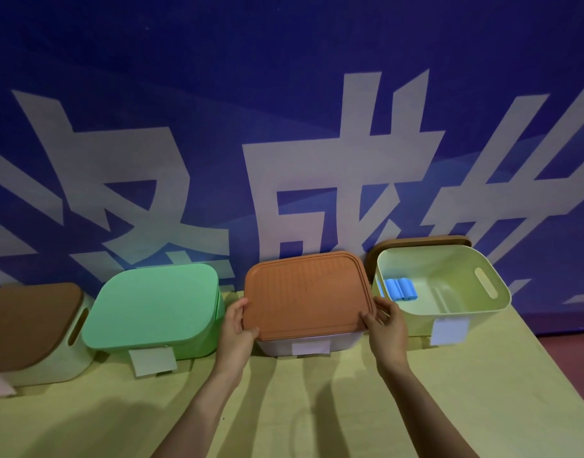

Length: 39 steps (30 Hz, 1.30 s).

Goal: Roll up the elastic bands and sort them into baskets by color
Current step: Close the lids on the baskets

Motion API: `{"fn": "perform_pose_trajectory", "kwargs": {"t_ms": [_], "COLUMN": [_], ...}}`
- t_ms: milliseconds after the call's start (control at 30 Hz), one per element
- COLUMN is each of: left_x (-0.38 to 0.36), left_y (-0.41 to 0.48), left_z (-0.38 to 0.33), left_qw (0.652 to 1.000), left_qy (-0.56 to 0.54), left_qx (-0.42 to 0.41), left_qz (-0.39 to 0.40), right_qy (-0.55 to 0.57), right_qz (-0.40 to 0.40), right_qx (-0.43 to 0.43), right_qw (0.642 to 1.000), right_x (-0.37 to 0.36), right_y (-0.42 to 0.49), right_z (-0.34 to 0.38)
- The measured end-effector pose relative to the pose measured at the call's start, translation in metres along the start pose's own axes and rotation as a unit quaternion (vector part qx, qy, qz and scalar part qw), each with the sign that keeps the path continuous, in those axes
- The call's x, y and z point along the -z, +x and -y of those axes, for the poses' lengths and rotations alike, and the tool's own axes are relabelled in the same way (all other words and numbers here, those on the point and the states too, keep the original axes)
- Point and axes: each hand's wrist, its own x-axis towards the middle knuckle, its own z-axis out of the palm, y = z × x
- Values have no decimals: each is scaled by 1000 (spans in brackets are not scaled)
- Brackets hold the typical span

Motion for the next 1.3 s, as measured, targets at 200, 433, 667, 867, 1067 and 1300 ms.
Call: {"fn": "perform_pose_trajectory", "kwargs": {"t_ms": [200, 433, 667, 867, 1067, 1300], "left_x": [-2, -2, -2, 0, 1, -16], "left_y": [0, 1, -1, 2, 16, 38], "left_z": [0, 5, 2, 3, -1, -21], "left_qw": [1000, 999, 1000, 999, 986, 912], "left_qy": [12, 37, 22, 15, 153, 379], "left_qx": [1, 7, 20, 39, 40, -20], "left_qz": [1, 6, 9, 20, 60, 153], "right_qy": [-23, 52, 71, 80, -292, -474], "right_qz": [-9, 12, 22, 32, 60, 157], "right_qx": [-48, -106, -133, -153, 159, 284], "right_qw": [999, 993, 988, 984, 941, 819], "right_x": [2, 11, 8, 7, -1, -33], "right_y": [4, 6, 10, 10, -3, 21], "right_z": [-11, -11, -8, -1, 9, 11]}}
